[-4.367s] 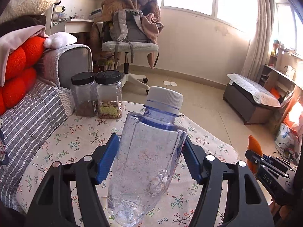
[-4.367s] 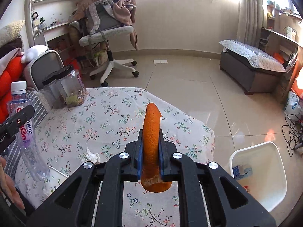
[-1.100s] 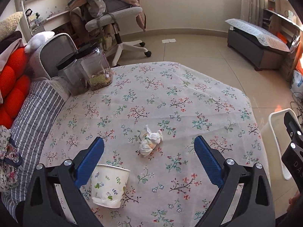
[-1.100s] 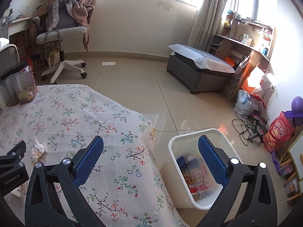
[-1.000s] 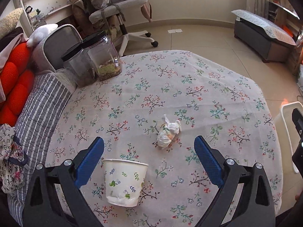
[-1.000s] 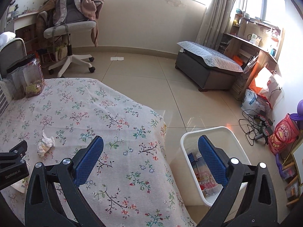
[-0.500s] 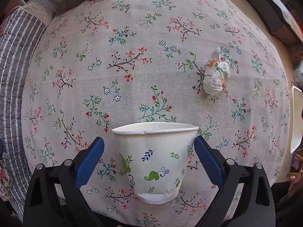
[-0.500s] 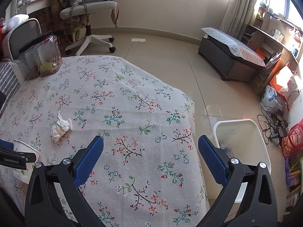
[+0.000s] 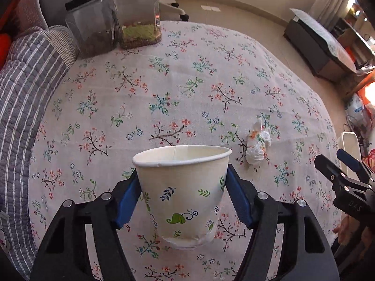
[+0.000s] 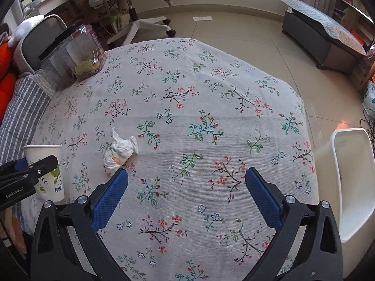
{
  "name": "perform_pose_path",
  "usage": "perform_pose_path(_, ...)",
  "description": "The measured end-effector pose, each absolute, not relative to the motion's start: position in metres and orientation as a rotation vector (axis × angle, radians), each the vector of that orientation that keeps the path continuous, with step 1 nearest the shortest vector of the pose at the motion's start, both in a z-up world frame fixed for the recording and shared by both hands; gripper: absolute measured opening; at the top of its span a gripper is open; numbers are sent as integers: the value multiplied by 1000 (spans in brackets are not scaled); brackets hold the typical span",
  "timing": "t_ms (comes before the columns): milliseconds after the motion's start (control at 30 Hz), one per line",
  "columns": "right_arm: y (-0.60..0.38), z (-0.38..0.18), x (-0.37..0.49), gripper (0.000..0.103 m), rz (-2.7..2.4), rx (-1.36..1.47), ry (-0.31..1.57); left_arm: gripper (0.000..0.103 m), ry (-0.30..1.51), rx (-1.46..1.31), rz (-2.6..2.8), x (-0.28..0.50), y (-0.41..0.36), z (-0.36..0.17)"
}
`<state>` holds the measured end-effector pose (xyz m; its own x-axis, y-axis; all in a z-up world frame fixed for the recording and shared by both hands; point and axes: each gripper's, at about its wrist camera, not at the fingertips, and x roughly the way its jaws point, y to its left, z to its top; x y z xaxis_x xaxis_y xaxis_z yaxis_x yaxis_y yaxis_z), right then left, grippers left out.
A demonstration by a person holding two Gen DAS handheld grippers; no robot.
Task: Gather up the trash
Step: 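Grasp the crumpled white tissue with the right tool while the left tool holds the cup, then carry the tissue and paper cup with both tools over the white bin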
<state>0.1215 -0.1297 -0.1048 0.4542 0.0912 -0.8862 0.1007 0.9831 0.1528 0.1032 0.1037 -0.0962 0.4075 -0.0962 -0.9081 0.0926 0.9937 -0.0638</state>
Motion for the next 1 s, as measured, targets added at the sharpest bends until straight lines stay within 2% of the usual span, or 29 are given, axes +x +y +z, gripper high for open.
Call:
perform_pose_path(100,-108,-120,137,96,5,294,1172,67,1019,13,-81,105,114,-79)
perform_pose_path(233,-74,-132,152,90,-18,277,1198,67,832,39,-57,115,119,-43)
perform_pose_path(300,-64,-136,159,87,-31,270,1209,67,801,3,-68,122,122,-35)
perform_pose_path(400,-56,-140,167,75,-42,263,1226,67,809,-72,-64,131,136,-34)
perform_pose_path(467,-56,-142,168,60,-46,258,1237,67,817,-122,-54,134,147,-35)
perform_pose_path(500,-54,-142,170,56,-50,252,1235,67,818,-139,-48,135,151,-35)
perform_pose_path(567,-49,-142,172,38,-49,238,1228,67,818,-165,-39,138,158,-35)
perform_pose_path(600,-47,-142,173,33,-42,236,1228,67,818,-175,-37,139,160,-35)
perform_pose_path(800,-41,-128,175,30,-5,229,1166,67,849,-204,-11,145,167,-44)
perform_pose_path(1000,-42,-89,169,30,12,216,1036,67,858,-209,12,148,168,-49)
